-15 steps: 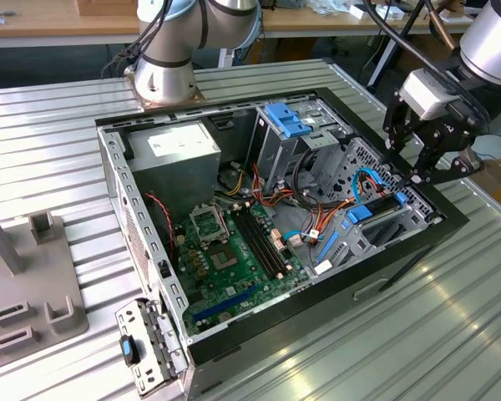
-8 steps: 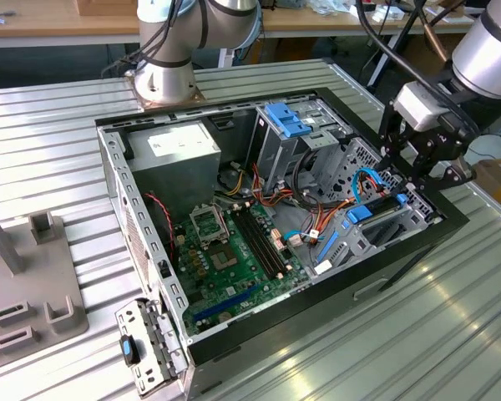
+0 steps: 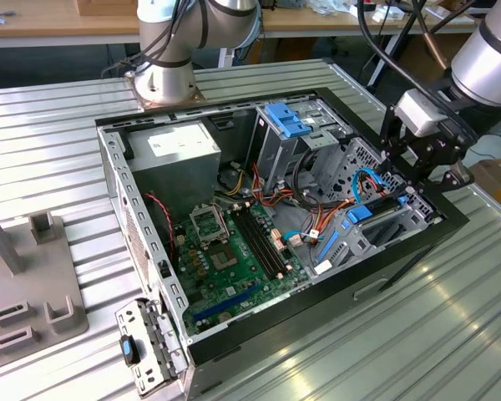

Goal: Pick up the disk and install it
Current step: 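Insert the second disk wire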

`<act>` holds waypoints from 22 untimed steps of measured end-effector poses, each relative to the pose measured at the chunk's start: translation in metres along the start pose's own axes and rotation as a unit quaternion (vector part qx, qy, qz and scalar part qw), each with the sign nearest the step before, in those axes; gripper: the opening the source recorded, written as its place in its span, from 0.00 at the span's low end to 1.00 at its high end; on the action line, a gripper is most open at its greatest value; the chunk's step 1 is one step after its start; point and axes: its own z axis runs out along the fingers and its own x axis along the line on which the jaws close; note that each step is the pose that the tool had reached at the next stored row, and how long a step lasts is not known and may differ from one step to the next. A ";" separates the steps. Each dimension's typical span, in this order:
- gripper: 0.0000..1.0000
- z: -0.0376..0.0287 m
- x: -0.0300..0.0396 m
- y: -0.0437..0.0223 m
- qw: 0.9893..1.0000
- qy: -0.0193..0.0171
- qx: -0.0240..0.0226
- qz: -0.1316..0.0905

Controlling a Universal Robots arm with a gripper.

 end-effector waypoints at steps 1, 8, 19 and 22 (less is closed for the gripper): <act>0.47 0.0001 0.0001 0.0010 1.000 -0.001 0.000 0.000; 0.47 0.0047 0.0007 0.0038 1.000 -0.007 0.001 0.001; 0.27 0.0075 0.0009 0.0040 1.000 -0.007 0.001 0.001; 0.20 0.0076 0.0009 0.0041 1.000 -0.007 0.001 0.001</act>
